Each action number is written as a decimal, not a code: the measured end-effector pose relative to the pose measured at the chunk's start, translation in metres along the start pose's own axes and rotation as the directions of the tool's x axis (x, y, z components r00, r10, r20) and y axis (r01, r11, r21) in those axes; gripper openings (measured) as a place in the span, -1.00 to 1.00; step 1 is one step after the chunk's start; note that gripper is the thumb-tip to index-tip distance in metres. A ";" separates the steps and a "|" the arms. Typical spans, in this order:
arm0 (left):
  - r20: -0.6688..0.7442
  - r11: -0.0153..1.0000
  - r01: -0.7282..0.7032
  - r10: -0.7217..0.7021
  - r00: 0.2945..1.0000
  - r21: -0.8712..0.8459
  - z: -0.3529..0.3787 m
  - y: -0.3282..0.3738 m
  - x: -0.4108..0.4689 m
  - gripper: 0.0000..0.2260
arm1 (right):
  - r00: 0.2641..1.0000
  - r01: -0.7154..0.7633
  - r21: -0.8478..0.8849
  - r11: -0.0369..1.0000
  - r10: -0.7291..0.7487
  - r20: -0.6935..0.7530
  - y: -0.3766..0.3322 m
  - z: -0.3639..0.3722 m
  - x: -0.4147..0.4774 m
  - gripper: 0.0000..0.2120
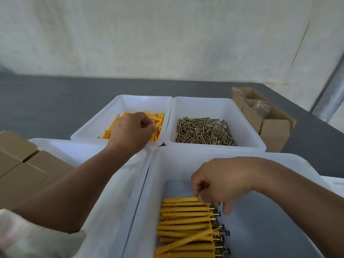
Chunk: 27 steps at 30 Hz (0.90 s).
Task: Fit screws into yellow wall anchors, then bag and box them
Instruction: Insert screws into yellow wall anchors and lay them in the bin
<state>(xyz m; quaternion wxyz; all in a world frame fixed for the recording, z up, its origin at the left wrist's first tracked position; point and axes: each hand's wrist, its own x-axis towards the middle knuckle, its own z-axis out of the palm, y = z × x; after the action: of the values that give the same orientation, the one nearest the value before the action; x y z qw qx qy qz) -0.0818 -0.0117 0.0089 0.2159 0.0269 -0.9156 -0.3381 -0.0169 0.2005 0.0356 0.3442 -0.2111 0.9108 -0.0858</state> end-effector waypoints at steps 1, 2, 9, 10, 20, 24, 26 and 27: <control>-0.008 0.999 -0.014 0.014 1.000 0.045 0.000 -0.002 0.001 -0.92 | 1.000 -0.004 -0.019 1.000 0.004 0.015 -0.001 0.002 0.002 -0.89; -0.011 0.995 -0.034 0.035 0.999 0.095 0.001 -0.005 0.002 -0.91 | 1.000 -0.002 -0.035 0.999 0.003 0.023 -0.002 0.003 0.003 -0.88; 0.083 0.939 -0.080 0.056 0.995 0.333 0.008 -0.021 0.009 -0.77 | 1.000 0.017 -0.107 0.994 -0.015 0.016 -0.004 0.015 0.013 -0.87; 0.096 0.930 -0.080 0.048 0.994 0.358 0.009 -0.022 0.009 -0.74 | 1.000 0.016 -0.106 0.994 -0.016 0.008 -0.004 0.015 0.013 -0.87; 0.238 0.881 -0.090 -0.026 0.971 0.464 0.010 -0.023 0.010 -0.49 | 0.999 0.039 -0.087 0.995 -0.035 0.041 -0.001 0.015 0.020 -0.79; 0.243 0.876 -0.107 -0.012 0.970 0.470 0.010 -0.023 0.010 -0.49 | 0.987 0.086 -0.137 0.987 -0.103 -0.120 0.001 0.001 0.010 -0.83; 0.237 0.874 -0.105 -0.013 0.971 0.474 0.011 -0.022 0.011 -0.51 | 0.919 0.108 -0.096 0.989 -0.137 -0.370 0.006 -0.013 0.006 -0.84; 0.231 0.872 -0.101 -0.014 0.973 0.478 0.011 -0.022 0.011 -0.53 | 0.851 0.116 -0.050 0.992 -0.125 -0.510 0.011 -0.019 0.007 -0.82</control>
<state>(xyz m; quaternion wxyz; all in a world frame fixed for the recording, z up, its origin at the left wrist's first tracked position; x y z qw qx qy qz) -0.0981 -0.0239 -0.0080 0.1035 0.0207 -0.9901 -0.0927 -0.0381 0.2080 0.0427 0.0822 -0.2402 0.9552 -0.1521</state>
